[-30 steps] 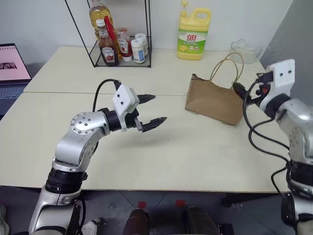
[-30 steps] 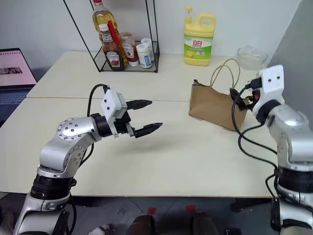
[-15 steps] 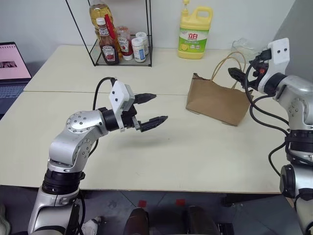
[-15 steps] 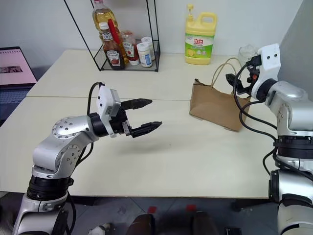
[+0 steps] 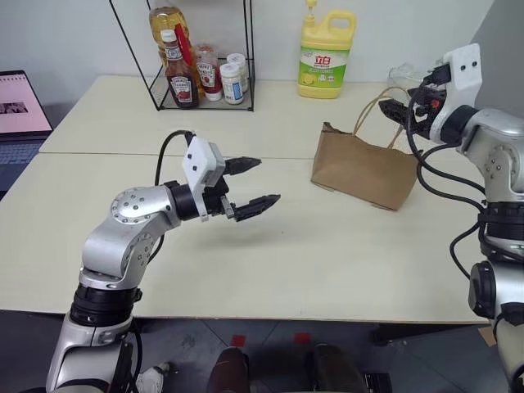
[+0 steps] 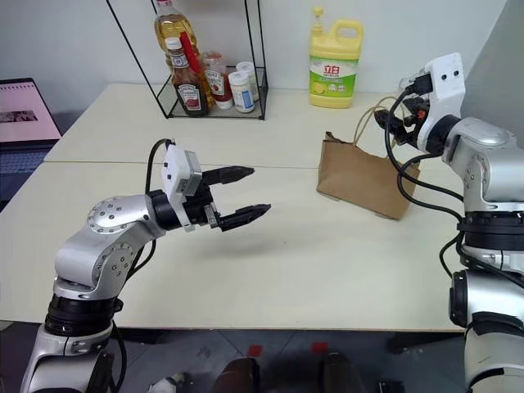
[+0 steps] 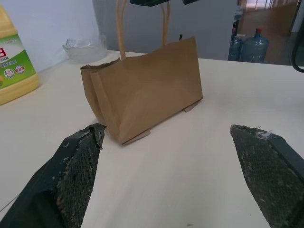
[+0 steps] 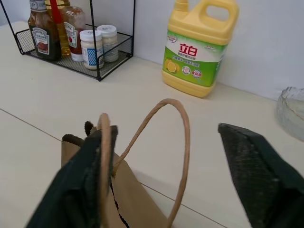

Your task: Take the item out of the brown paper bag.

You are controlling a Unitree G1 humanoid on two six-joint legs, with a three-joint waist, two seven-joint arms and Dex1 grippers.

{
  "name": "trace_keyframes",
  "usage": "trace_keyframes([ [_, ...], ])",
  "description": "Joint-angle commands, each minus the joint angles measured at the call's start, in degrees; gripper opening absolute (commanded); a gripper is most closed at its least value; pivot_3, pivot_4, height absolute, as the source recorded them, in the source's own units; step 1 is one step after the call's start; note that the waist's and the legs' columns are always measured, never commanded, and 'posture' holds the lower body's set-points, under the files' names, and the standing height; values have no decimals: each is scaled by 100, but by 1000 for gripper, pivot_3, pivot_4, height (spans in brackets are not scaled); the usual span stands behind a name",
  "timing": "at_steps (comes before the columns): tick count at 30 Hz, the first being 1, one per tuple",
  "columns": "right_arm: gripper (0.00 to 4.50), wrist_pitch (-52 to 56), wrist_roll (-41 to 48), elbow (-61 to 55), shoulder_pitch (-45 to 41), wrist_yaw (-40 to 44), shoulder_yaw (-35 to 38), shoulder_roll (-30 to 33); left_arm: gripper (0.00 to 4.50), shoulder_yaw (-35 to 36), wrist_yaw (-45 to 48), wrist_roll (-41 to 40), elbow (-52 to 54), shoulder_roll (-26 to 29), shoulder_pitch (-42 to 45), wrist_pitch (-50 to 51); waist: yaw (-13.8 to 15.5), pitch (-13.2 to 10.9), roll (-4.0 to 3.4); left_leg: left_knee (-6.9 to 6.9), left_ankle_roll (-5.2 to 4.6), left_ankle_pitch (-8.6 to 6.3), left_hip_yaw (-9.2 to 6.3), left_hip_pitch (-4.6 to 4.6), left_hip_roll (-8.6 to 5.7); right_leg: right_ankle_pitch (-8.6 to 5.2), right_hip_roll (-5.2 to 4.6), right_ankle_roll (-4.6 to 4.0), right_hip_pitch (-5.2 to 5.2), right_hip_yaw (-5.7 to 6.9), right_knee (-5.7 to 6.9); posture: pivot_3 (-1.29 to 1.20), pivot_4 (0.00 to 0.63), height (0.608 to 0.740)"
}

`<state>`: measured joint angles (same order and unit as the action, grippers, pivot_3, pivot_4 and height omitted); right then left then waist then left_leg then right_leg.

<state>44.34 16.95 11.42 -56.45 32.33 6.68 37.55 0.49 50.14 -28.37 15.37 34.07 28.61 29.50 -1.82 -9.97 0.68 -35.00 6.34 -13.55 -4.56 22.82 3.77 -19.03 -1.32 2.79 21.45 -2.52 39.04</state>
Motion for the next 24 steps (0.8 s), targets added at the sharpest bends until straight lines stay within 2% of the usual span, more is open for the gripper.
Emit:
trace_keyframes([
  [1, 2083, -74, -24, -75, -260, 52, 34, 87, 4500, 137, -20, 7, 173, 84, -17, -119, 0, 0, -1, 0, -1, 0, 0, 0, 0, 0, 0, 0, 0, 0, 0, 0, 150, 740],
  [6, 249, -397, -248, -77, -309, 235, -261, 173, 4500, 179, -17, -24, 275, 158, -117, -63, 0, 0, -1, 0, -1, 0, 0, 0, 0, 0, 0, 0, 0, 0, 0, 0, 150, 740],
  [7, 59, -464, -287, -71, -327, 263, -301, 173, 4500, 199, -23, -59, 308, 174, -139, -22, -1, -1, -1, 0, -1, 0, 0, 0, 0, 0, 0, 0, 1, 0, 1, 0, 150, 740],
  [15, 59, -1194, -635, 337, -832, 475, -613, 65, 4500, 643, -329, -299, 499, 276, -458, 312, -10, -5, -8, 0, -1, 0, 1, 0, 1, 0, 0, 0, 5, -1, 4, 0, 150, 740],
  [24, 59, -1998, -877, 1439, -1745, 702, -819, -394, 4500, 1371, -789, -1147, 1176, 429, -702, 1175, -19, -18, -16, 0, 14, 8, 2, 12, 1, 0, -1, -1, 19, -2, 6, 0, 150, 740],
])
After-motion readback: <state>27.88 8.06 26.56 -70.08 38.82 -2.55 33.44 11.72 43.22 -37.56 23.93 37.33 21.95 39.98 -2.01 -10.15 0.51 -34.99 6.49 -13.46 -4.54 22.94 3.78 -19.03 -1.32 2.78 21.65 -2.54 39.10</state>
